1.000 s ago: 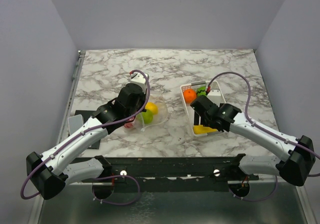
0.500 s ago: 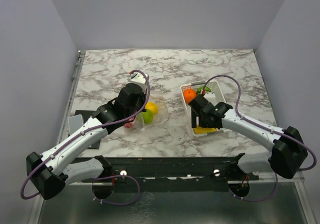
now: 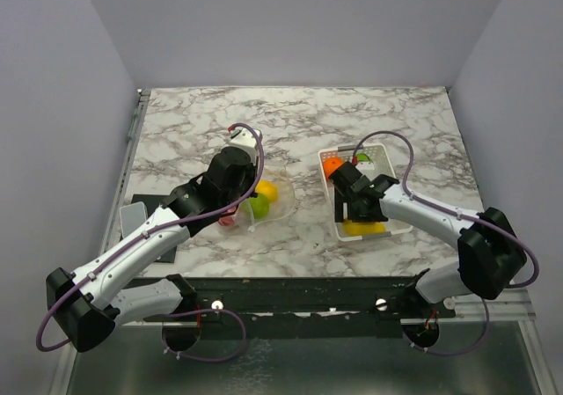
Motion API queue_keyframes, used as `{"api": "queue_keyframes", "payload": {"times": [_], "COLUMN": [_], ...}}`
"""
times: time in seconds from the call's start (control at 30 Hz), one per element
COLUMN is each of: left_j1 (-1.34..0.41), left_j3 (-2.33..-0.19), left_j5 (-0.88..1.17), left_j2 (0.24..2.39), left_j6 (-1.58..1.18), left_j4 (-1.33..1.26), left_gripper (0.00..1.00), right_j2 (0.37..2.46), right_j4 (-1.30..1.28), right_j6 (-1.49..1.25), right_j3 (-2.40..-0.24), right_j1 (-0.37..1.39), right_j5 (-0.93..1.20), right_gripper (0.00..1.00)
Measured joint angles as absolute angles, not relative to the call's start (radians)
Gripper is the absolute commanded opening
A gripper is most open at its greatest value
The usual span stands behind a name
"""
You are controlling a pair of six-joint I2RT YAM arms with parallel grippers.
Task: Place the food in the zip-top bag and seal the zipper
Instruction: Pick up the fake fruit from the bin.
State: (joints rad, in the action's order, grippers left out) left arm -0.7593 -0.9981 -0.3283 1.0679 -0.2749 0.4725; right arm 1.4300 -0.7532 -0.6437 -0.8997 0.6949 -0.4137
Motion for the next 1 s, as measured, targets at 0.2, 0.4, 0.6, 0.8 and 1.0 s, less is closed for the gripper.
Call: {"api": "queue_keyframes", "payload": {"times": [0.2,0.4,0.6,0.8,1.0], "left_j1": [-0.759,-0.759,-0.759,-0.759,-0.759], "left_j3": [-0.998,-0.998,-0.998,-0.998,-0.998], "left_j5": [-0.328,-0.328,-0.328,-0.328,-0.328], "left_j2": [1.068,1.068,1.068,1.068,1.068], "left_j6": [-0.275,-0.275,-0.275,-0.275,-0.275], "left_j4": [0.472,0.472,0.472,0.472,0.472], "left_gripper": [0.00,0.00,0.00,0.00,0.00], "right_j2": [1.472,1.477,1.476,1.442,1.376], "right_j4": [-0.739,-0.724,-0.719,-0.717,-0.731], "right_j6": [-0.665,-0.680,-0.680,-0.649,-0.597], "right_j3": [-0.912,-0.913,-0.934,-0.950,-0.963], "right_j1": [0.645,0.597,0.580,0.579,0.579], "right_j5": [-0.448,-0.457,-0.459,-0.434,-0.381], "right_gripper": [0.93,0.93,0.94,0.96,0.96]}}
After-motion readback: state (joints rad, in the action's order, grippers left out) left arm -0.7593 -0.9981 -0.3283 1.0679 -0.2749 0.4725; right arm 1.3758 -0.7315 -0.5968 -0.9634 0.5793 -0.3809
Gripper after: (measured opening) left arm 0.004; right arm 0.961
